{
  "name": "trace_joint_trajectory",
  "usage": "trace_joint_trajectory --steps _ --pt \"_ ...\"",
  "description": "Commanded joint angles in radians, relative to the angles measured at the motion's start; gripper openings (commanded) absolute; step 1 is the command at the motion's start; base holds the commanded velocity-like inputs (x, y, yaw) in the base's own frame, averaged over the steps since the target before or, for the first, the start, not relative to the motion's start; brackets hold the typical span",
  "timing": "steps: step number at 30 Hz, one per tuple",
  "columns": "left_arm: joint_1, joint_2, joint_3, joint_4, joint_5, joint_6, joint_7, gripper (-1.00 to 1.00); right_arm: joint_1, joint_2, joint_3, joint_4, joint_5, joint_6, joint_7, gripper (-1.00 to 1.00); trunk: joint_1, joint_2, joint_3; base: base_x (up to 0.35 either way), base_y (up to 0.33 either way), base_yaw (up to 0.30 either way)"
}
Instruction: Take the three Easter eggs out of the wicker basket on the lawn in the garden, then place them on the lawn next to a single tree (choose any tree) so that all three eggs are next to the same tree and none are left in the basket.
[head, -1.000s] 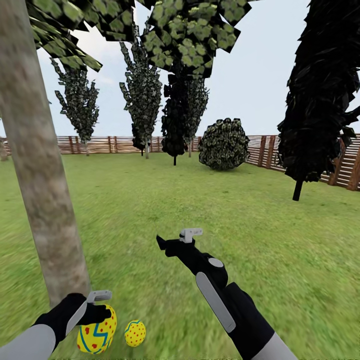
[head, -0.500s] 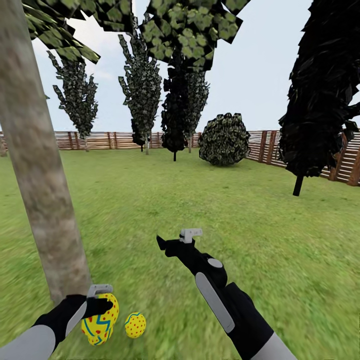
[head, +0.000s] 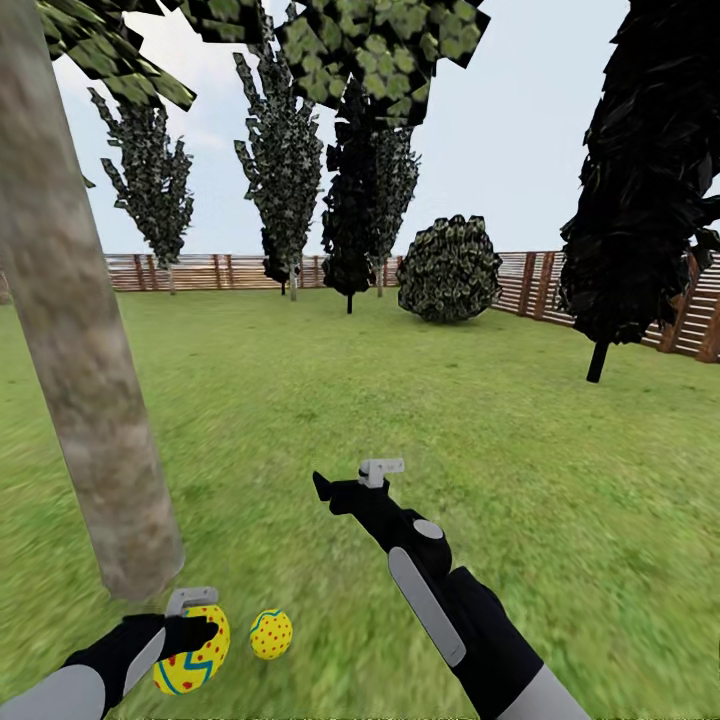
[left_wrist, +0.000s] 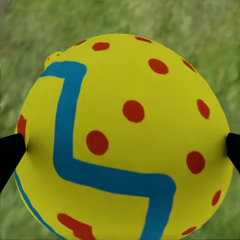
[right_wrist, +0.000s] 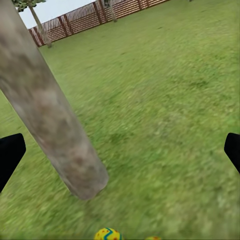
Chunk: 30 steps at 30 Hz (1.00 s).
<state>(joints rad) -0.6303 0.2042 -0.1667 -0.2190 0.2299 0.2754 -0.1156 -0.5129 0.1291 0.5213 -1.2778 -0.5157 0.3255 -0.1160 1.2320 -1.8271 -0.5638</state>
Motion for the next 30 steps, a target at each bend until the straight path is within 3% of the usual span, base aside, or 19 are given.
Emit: trace_joint_trajectory --steps 1,8,13,30 --pt "-0.001 0.001 -0.008 -0.001 0.010 -0.001 0.001 -1.00 -0.001 0.000 0.002 -0.002 -0.010 0.003 -0.009 1.00 0.004 -0.008 -0.006 0.000 0.000 0.000" --pt "0.000 -0.037 -0.008 0.001 0.009 -0.075 0.001 -1.00 -0.001 0.000 0.002 -0.002 -0.010 0.004 -0.008 1.00 0.031 -0.057 -0.039 0.000 0.000 0.000" --pt "0.000 -0.040 -0.008 0.003 0.008 -0.123 0.001 -1.00 -0.001 0.000 0.002 -0.002 -0.010 0.004 -0.008 1.00 0.050 -0.092 -0.063 0.000 0.000 0.000" --pt "0.000 -0.042 -0.008 0.004 0.008 -0.182 0.001 -1.00 -0.001 0.000 0.003 -0.002 -0.012 0.004 -0.008 1.00 0.115 -0.211 -0.144 0.000 0.000 0.000"
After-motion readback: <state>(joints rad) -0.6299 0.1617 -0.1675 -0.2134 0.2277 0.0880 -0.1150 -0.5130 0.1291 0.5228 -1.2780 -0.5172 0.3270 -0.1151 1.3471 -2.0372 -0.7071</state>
